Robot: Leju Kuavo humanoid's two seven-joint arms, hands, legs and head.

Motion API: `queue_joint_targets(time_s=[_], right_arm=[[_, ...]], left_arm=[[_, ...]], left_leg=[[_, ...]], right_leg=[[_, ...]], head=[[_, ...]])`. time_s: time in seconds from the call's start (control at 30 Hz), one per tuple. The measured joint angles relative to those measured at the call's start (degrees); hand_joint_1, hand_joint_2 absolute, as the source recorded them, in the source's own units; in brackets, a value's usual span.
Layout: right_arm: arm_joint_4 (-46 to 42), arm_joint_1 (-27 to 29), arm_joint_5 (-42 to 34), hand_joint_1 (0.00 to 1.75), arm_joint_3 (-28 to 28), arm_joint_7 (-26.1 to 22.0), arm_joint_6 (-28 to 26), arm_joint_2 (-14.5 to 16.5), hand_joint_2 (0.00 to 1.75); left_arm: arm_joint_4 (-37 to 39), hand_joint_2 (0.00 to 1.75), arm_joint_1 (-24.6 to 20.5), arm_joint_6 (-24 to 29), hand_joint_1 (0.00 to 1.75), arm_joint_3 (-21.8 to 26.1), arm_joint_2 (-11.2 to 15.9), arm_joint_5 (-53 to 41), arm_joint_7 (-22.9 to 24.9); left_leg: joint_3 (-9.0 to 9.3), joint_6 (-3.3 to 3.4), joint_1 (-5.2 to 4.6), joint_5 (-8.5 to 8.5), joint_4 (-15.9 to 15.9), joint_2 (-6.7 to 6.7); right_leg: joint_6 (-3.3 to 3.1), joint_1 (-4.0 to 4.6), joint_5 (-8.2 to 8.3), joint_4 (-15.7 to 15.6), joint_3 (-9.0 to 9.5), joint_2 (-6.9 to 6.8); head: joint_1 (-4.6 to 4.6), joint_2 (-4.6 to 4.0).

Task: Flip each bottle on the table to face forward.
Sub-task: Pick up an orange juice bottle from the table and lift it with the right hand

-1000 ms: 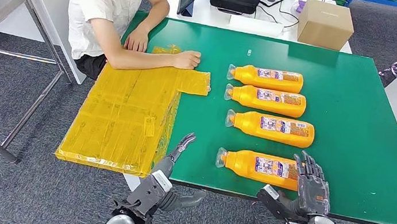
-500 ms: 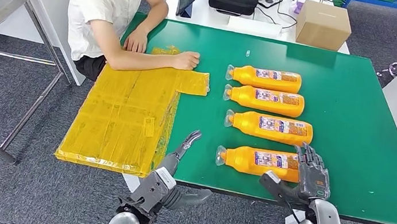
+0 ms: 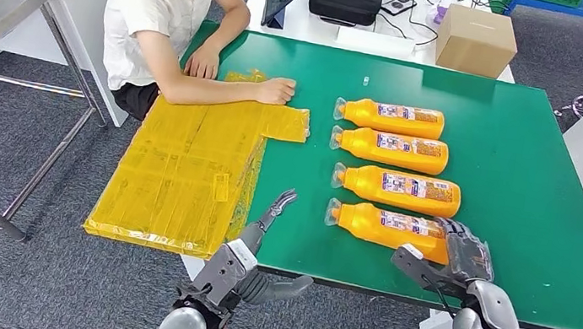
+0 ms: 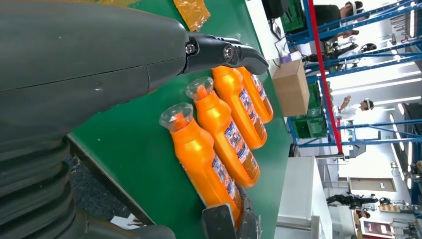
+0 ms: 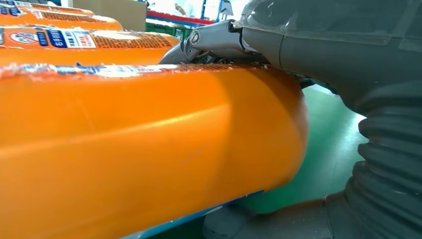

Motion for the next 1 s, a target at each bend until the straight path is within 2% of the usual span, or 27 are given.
queue_joint_targets(time_s=[0.17,0.4,0.7,0.8,0.9,1.0], right_arm=[[0.4,-0.2,-0.1,1.75,0.1,-0.2,0.1,-0.4,1.75],[0.4,0.4,-3.5,1.75,0.0,-3.7,0.3,-1.0,1.75],[0.3,0.7,-5.2,1.75,-0.1,-5.0,0.2,-1.1,1.75],[-0.1,1.3,-10.3,1.75,-0.6,-9.2,-0.1,-0.4,1.75],[-2.3,2.9,-18.3,1.75,-2.4,-14.0,-0.6,1.9,1.75],[-6.9,5.4,-24.3,1.75,-3.8,-14.9,-2.2,5.1,1.75]], left_arm=[[0.2,1.75,-0.1,0.0,0.0,0.0,0.0,0.0,0.0],[0.2,1.75,-0.2,0.0,0.0,0.0,-0.1,0.7,-0.4],[0.2,1.75,-0.4,0.0,0.0,0.0,-0.1,1.1,-0.8],[0.2,1.75,-0.4,0.5,0.0,0.0,-0.2,1.9,-2.3],[0.1,1.75,-0.1,3.1,0.0,0.3,-0.5,4.7,-5.6],[-0.6,1.75,1.0,7.9,0.0,1.4,-0.9,9.8,-10.8]], left_leg=[[0.0,0.0,0.0,-0.02,0.0,0.0],[0.03,0.01,0.0,-0.03,0.0,0.03],[0.08,0.0,0.03,-0.03,0.0,0.05],[0.02,0.0,0.03,-0.02,0.0,0.04],[-0.07,0.0,0.03,-0.01,0.0,0.08],[-0.22,-0.02,0.04,-0.01,0.0,0.23]], right_leg=[[0.04,0.0,-0.04,0.0,-0.03,0.0],[0.1,0.0,-0.06,0.0,0.11,0.02],[0.1,0.03,-0.05,0.0,0.22,0.03],[0.1,0.03,-0.04,0.0,0.5,0.03],[0.05,0.04,0.02,0.0,0.54,0.05],[-0.03,0.07,0.08,0.1,0.31,0.09]], head=[[-0.01,0.0],[0.0,0.0],[0.0,0.0],[0.01,0.0],[0.02,0.0],[-0.02,0.0]])
